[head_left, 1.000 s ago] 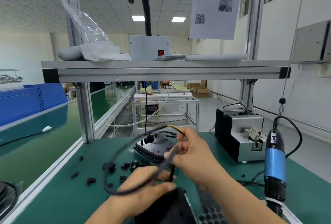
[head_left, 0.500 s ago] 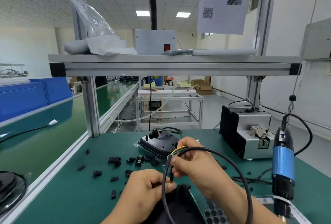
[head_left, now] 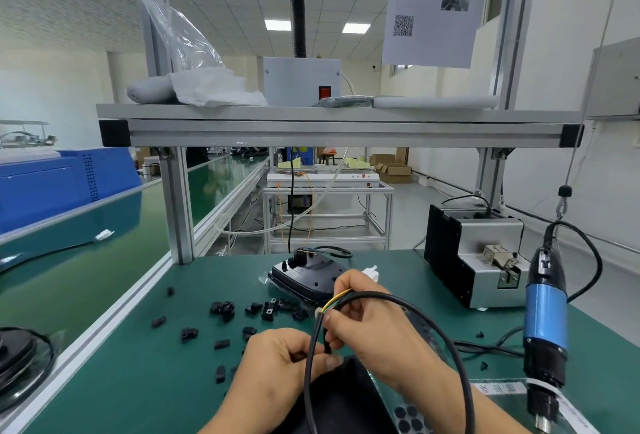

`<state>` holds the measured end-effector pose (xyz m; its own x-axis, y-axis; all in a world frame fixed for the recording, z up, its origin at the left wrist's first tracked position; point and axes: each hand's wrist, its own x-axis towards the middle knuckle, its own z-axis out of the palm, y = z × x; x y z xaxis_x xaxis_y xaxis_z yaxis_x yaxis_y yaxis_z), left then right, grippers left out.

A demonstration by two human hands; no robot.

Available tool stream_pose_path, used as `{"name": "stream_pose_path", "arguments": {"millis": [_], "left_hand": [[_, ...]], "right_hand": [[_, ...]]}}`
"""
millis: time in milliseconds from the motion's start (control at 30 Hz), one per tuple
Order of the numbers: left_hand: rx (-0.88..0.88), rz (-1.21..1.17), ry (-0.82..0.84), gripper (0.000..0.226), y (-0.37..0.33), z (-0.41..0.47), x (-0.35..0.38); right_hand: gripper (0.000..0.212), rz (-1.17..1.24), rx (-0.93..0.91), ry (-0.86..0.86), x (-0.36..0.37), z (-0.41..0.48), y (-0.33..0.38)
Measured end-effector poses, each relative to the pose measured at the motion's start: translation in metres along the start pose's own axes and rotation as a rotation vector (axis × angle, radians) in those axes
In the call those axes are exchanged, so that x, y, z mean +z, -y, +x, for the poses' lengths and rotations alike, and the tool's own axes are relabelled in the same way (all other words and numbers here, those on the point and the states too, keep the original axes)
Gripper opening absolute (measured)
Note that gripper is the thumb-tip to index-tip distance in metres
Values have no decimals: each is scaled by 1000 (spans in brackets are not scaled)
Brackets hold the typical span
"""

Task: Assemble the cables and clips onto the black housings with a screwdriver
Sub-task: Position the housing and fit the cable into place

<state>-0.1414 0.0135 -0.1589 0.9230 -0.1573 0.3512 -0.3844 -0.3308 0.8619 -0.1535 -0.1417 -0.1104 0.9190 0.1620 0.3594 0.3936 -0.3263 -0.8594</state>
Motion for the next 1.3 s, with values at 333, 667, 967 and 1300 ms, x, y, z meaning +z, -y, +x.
{"name": "stream_pose_path", "arguments": {"millis": [333, 667, 967, 1300], "left_hand": [[2, 12, 57, 13, -6, -3, 5], [0, -213, 53, 9, -34, -2, 14], [-52, 59, 87, 16, -41, 0, 14], [211, -217, -185, 19, -88, 26, 33]], "right_hand": [[21, -158, -42, 18, -14, 7, 6], [29, -265, 55, -68, -22, 14, 20], [22, 983, -1, -179, -60, 32, 58], [65, -72, -14, 74, -73, 54, 93]]}}
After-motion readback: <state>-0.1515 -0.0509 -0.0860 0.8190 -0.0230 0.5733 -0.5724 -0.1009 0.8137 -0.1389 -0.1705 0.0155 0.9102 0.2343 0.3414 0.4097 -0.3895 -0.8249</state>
